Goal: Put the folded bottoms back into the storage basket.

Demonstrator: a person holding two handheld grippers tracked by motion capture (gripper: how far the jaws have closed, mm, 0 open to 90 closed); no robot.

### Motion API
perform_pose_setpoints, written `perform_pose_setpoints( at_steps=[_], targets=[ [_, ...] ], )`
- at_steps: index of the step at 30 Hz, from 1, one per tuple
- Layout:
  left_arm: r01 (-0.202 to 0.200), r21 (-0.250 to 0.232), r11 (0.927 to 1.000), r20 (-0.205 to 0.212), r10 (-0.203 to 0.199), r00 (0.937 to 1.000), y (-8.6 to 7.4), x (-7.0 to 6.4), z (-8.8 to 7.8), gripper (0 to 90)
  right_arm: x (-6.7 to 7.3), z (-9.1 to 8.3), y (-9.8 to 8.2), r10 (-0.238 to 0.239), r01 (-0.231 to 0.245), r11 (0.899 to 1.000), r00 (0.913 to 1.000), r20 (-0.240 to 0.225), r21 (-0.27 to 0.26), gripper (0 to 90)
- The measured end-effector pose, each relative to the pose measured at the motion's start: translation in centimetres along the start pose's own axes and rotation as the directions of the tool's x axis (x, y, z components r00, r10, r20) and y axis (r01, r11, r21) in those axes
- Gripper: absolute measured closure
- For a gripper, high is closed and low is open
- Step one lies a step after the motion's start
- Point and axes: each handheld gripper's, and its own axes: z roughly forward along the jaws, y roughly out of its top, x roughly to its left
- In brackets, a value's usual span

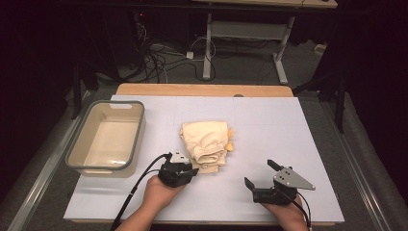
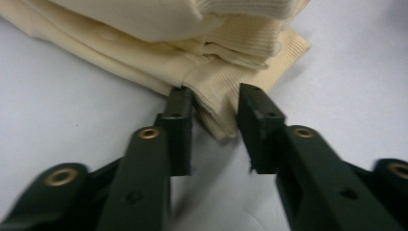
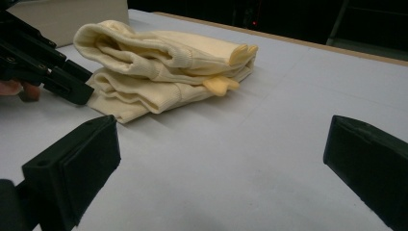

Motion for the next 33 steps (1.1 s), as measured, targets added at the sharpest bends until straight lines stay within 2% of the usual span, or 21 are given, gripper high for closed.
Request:
perform_pose_setpoints(
  at_steps=[1, 2, 7, 10, 15, 20, 26, 31, 33],
  targets=[
    [0.0, 0.0, 1.0, 0.008, 0.0, 1.0, 0.0, 0.0, 0.0, 72.5, 0.0, 0.0, 0.0, 0.0, 0.0, 1.0, 1.0, 0.0, 0.0, 0.3],
    [-0.009, 0.001, 1.0, 0.014, 0.009, 0.9999, 0.0, 0.0, 0.0, 77.4, 0.0, 0.0, 0.0, -0.005, 0.005, 1.0, 1.0, 0.001, -0.003, 0.3],
    [-0.022, -0.001, 0.9998, 0.016, 0.022, 0.9996, 0.0, 0.1, -0.7, 78.7, 0.0, -0.1, 0.0, -0.004, 0.004, 1.0, 1.0, 0.003, -0.006, 0.3],
    [-0.057, 0.0, 0.9984, 0.015, 0.057, 0.9983, -0.3, -0.1, -1.7, 79.0, -0.1, -0.1, 0.0, -0.005, 0.005, 1.0, 1.0, 0.005, -0.006, 0.3],
    [-0.069, 0.001, 0.9976, 0.015, 0.069, 0.9975, -0.9, 0.0, -2.8, 79.6, -0.1, -0.2, 0.0, -0.004, 0.005, 1.0, 0.9999, 0.009, -0.006, 0.3],
    [-0.058, 0.002, 0.9983, 0.007, 0.058, 0.9983, -2.1, 0.7, -4.1, 80.0, 0.0, -0.2, 0.1, -0.008, 0.008, 1.0, 0.9999, 0.009, -0.007, 0.3],
    [-0.029, 0.014, 0.9995, -0.017, 0.029, 0.9994, -4.1, 2.5, -6.0, 80.3, 0.1, -0.2, 0.0, -0.008, 0.008, 1.0, 0.9999, 0.009, -0.006, 0.3],
    [-0.018, 0.019, 0.9997, -0.019, 0.018, 0.9997, -4.5, 3.0, -6.1, 79.8, 0.2, 0.0, 0.0, -0.008, 0.009, 1.0, 0.9999, 0.007, -0.003, 0.3],
    [-0.023, 0.021, 0.9995, -0.027, 0.024, 0.9993, -4.3, 2.9, -5.9, 69.0, 0.3, 0.0, 0.1, -0.015, 0.015, 1.0, 0.9999, 0.004, -0.001, 0.3]
  ],
)
